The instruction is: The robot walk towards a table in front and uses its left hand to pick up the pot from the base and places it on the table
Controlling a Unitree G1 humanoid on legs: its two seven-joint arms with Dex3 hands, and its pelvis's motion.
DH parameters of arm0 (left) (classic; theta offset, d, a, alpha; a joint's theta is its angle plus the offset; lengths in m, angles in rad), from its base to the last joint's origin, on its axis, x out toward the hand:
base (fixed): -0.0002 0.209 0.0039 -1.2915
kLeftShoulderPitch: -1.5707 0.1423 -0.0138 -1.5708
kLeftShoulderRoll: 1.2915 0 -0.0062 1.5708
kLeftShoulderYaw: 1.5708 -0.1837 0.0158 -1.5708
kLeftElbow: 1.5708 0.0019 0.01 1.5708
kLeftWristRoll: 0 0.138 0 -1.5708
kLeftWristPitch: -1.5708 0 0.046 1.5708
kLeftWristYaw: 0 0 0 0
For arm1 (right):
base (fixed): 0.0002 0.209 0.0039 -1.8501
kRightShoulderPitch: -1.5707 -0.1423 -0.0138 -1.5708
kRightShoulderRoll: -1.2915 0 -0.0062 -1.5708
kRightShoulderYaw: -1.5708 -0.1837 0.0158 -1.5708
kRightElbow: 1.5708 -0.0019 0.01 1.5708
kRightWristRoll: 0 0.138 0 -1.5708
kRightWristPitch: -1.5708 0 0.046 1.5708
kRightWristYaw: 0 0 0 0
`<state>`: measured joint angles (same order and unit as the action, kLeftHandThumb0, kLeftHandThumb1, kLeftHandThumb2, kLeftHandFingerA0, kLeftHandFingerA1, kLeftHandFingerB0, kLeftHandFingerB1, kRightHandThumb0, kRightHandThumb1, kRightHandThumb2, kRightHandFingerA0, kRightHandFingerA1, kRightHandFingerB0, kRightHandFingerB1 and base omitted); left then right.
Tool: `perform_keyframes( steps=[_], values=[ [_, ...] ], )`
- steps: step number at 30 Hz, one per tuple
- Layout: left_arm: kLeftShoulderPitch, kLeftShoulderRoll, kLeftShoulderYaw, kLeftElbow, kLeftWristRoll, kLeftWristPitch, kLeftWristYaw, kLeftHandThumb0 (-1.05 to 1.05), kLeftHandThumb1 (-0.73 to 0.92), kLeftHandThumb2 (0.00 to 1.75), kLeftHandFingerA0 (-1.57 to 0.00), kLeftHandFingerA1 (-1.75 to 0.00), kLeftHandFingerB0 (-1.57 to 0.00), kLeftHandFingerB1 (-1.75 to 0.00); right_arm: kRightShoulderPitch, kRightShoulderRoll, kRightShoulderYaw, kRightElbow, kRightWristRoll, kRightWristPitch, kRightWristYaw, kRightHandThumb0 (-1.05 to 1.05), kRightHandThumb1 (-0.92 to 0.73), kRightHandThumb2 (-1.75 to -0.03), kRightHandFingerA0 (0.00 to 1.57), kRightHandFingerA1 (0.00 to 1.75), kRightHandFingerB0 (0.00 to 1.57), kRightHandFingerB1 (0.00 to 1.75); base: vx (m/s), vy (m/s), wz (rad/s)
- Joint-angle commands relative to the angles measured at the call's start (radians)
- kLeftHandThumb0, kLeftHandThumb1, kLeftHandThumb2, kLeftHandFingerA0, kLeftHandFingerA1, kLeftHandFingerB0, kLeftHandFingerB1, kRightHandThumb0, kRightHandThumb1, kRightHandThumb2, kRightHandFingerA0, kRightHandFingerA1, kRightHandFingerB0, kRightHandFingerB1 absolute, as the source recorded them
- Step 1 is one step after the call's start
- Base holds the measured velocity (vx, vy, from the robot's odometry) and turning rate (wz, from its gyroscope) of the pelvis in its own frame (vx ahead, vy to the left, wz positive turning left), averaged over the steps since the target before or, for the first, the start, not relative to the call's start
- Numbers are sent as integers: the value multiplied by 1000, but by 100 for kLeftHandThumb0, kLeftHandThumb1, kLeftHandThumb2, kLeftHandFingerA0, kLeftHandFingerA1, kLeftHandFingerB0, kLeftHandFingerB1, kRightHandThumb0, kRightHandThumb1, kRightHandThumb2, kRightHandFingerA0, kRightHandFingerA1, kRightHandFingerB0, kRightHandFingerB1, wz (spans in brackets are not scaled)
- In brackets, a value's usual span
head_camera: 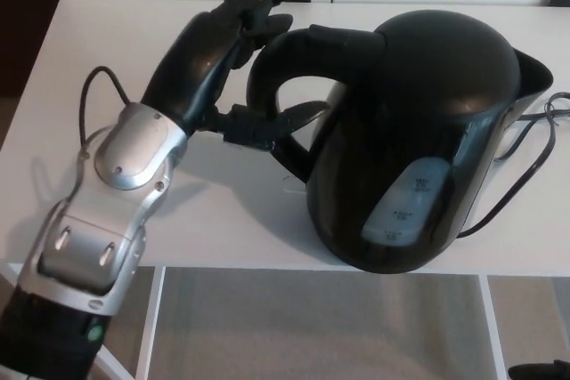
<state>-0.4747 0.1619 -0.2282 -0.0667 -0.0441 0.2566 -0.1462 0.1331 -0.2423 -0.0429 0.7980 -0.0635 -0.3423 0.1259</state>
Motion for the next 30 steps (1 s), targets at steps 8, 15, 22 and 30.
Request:
perform_keyframes(
  steps=[8, 15, 22, 30],
  values=[
    [-36, -13, 16, 30, 90, 44, 30, -62, 42, 70, -21, -40, -12, -35, 9, -16, 4, -53, -26, 29, -24, -46, -52, -56, 82, 57, 67, 51, -31, -17, 1],
    [-57, -46, -14, 60, 150, 49, 54, -54, 42, 69, -27, -41, -15, -36, 5, -16, 7, -40, -30, 11, -23, -45, -52, -56, 82, 58, 68, 51, -64, -34, 1],
    [-61, -61, -16, 79, 172, 39, 59, -50, 42, 67, -28, -41, -18, -36, 4, -20, 12, -39, -35, 1, -27, -46, -53, -56, 82, 59, 68, 51, 0, 0, 0],
    [-131, -124, -70, 232, 239, -46, 111, -28, 62, 59, -77, -45, -49, -36, -2, -11, -8, -57, -12, 32, -12, -44, -53, -56, 79, 56, 65, 51, 0, 0, 0]
  ],
)
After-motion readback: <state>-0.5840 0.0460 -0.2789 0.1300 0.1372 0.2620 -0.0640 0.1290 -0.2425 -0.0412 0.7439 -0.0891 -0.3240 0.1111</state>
